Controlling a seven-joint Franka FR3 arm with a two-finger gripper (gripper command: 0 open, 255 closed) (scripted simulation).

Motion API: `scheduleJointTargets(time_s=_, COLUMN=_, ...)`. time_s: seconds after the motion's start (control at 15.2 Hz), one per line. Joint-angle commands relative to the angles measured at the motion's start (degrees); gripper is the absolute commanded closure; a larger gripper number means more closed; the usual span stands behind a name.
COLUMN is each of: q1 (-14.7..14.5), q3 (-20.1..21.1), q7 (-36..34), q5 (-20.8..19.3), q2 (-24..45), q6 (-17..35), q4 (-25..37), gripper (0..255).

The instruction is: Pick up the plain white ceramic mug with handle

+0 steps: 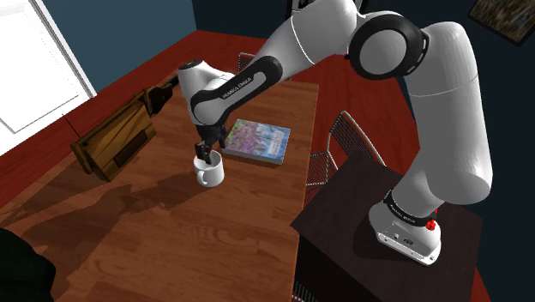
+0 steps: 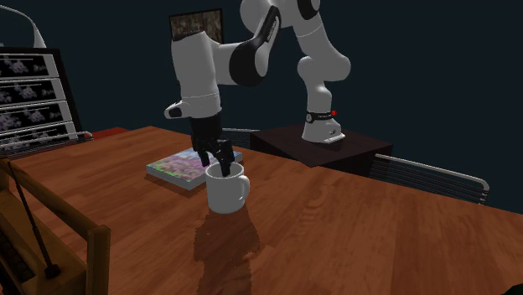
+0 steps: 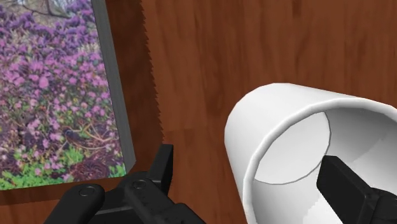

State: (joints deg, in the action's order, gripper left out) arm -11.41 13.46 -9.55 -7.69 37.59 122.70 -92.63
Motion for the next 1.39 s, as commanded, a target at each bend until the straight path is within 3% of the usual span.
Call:
scheduleJointTargets(time_s=0.0, q1=-0.1, q3=-0.2, q7=-0.1, q5=-0.3, q2=1.2, q6=1.4, q4=-0.2, gripper=0)
scheduleJointTargets(time_s=0.13, q1=-0.1, q3=-0.2, q7=-0.1, q5=-0.3, q2=1.2, q6=1.4, q4=-0.2, gripper=0)
scheduleJointTargets(time_s=0.2, q1=-0.2, q3=-0.2, q7=-0.2, q5=-0.3, q2=1.2, q6=1.5, q4=-0.3, gripper=255)
scheduleJointTargets(time_s=0.79, q1=-0.1, q3=-0.2, q7=-0.1, q5=-0.3, q2=1.2, q6=1.4, q4=-0.2, gripper=255)
scheduleJointTargets(time_s=1.32, q1=0.3, q3=0.4, q7=0.2, q5=0.5, q2=-2.4, q6=-2.8, q4=0.4, gripper=255)
